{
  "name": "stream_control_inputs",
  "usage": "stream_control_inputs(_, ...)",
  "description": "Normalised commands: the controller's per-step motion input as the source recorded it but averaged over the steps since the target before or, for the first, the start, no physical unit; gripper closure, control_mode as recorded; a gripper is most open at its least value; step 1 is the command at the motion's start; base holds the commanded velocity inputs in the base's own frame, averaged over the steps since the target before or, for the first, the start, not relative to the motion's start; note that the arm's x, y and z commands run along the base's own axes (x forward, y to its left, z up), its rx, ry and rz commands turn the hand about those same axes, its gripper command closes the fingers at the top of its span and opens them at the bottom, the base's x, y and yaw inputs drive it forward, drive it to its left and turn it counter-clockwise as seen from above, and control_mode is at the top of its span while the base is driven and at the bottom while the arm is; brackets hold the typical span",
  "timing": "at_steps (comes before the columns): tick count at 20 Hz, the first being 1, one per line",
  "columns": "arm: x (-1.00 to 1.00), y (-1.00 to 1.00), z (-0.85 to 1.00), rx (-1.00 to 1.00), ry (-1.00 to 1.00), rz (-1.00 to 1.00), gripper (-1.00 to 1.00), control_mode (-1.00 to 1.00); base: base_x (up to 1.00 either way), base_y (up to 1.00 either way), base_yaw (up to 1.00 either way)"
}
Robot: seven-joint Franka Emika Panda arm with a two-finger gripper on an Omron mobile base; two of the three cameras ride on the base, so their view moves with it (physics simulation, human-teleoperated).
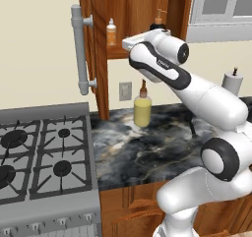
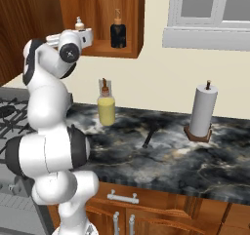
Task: Pick the soap dispenser and dish brush from the cabinet and place them on the counter.
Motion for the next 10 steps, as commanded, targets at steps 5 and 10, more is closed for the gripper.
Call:
stream_control_inputs(5,0.16,0.0,-0.13,0.0,0.02,0.01,-1.0,-1.0,0.0,0.0,0.0)
stream_control_inputs(10,0.16,0.0,-0.08,0.0,0.01,0.01,-1.0,-1.0,0.0,0.0,0.0)
